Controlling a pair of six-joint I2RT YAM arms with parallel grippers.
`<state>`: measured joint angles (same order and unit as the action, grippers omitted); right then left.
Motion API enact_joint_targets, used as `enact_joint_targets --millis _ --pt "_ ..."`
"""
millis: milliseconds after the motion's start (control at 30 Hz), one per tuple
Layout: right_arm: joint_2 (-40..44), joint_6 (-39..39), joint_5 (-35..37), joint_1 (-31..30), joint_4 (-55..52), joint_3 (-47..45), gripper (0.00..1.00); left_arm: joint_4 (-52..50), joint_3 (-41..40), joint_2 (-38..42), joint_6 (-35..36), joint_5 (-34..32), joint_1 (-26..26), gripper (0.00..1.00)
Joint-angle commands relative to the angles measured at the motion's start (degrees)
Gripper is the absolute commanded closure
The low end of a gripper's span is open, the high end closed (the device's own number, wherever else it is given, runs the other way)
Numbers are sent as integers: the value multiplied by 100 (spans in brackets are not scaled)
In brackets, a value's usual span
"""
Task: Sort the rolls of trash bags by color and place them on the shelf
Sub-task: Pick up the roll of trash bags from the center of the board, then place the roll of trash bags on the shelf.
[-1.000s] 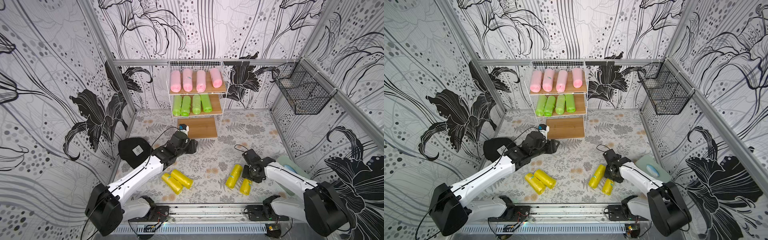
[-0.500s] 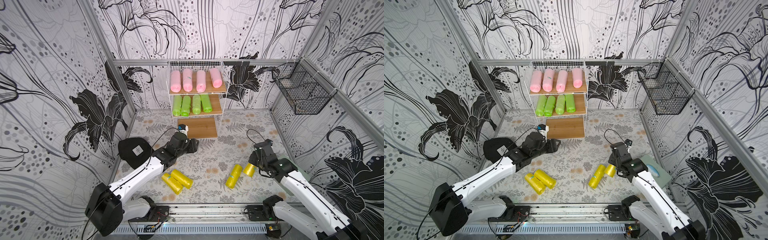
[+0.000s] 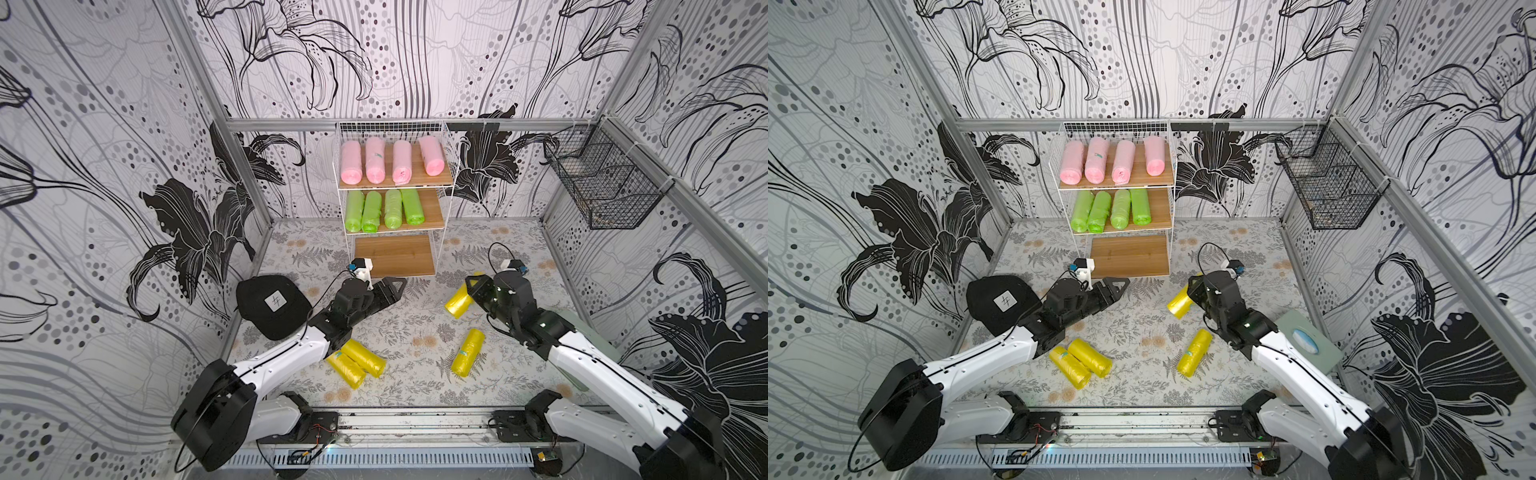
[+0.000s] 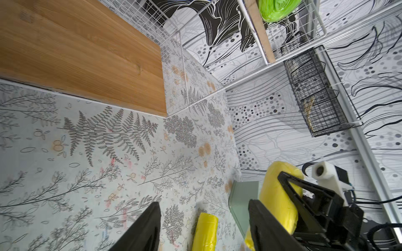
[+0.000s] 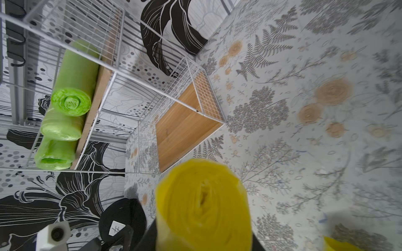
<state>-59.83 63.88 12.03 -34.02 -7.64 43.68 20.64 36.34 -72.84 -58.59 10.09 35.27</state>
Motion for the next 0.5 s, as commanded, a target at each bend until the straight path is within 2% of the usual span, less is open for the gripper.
enact_joint_targets --millis 0,200,333,467 --pt "-395 734 240 -187 1230 -48 63 1467 -134 -386 -794 238 78 32" --pt "-1131 1279 208 -259 1810 143 63 2080 -86 -975 -1082 43 405 27" --pt "-1495 1565 -3 -262 2171 255 63 2502 -153 -1200 -1251 -134 437 24" --pt "-1671 1772 -146 -263 2465 303 63 2317 -35 -1335 -1276 -253 446 23"
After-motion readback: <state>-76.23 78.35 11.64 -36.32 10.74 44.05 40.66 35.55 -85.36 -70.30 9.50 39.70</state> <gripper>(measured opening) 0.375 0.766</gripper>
